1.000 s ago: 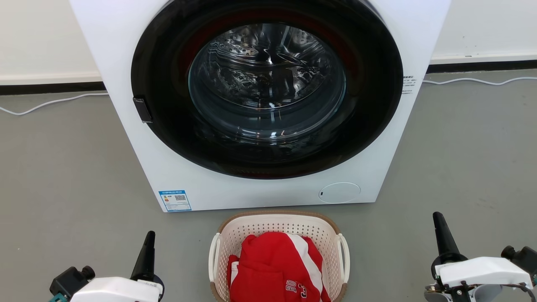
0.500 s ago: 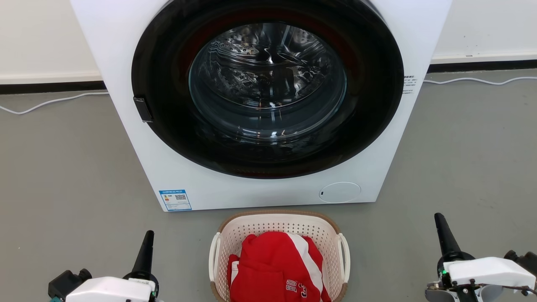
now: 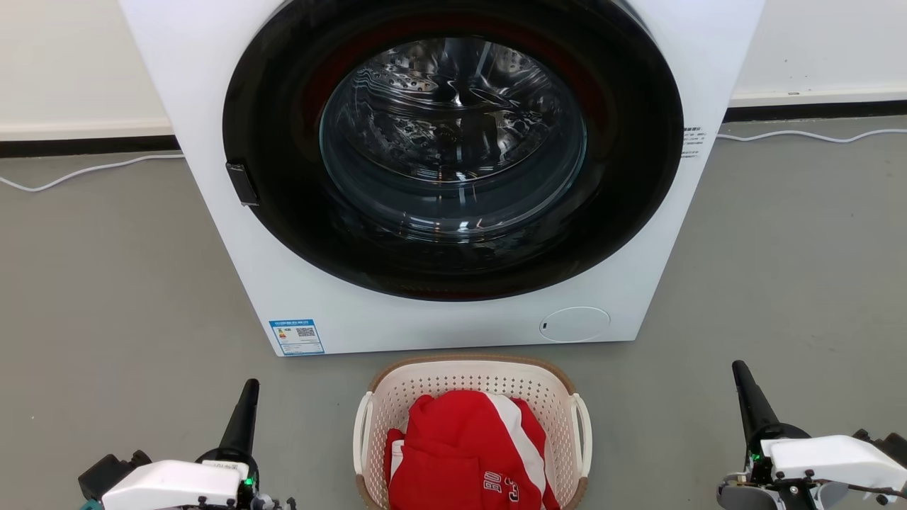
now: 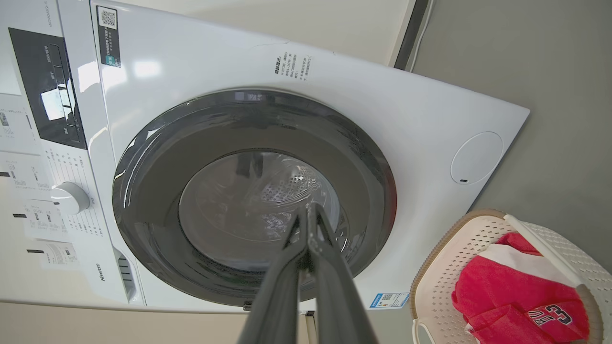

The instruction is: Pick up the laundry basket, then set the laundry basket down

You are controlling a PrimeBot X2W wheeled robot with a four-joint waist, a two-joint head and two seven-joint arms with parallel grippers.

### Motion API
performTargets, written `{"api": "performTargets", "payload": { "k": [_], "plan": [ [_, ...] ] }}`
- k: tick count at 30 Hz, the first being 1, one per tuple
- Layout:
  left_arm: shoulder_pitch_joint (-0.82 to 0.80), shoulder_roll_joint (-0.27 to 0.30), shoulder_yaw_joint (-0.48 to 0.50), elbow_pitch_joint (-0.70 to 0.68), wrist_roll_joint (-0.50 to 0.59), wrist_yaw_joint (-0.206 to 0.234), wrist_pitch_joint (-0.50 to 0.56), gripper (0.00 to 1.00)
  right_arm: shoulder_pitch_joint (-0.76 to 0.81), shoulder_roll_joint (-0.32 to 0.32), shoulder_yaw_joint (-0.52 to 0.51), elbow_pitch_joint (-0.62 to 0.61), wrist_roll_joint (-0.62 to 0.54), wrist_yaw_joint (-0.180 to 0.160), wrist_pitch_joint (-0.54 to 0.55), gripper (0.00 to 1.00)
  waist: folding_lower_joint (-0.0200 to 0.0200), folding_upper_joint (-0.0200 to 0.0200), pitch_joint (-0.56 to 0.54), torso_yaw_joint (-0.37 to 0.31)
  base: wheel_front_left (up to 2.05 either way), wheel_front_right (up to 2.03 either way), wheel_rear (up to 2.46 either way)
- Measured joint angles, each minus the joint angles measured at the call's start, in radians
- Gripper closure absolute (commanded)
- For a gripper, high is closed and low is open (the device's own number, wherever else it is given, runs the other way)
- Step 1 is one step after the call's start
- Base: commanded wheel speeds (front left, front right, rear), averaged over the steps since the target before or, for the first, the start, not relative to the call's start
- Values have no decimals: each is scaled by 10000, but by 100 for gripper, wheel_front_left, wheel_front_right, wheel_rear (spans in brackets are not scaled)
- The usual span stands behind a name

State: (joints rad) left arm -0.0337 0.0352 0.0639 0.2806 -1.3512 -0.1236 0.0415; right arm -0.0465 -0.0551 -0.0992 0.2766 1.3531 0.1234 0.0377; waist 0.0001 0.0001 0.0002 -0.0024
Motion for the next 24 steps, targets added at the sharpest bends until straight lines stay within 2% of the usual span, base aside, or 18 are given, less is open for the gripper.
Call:
{"api": "performTargets", "payload": {
  "k": [24],
  "plan": [
    [-184, 12, 194, -56, -2512, 0, 652, 100, -12, 73, -314, -23, 2489, 0, 648, 100, 0, 0, 29, 24, 0, 0, 0]
  ]
}}
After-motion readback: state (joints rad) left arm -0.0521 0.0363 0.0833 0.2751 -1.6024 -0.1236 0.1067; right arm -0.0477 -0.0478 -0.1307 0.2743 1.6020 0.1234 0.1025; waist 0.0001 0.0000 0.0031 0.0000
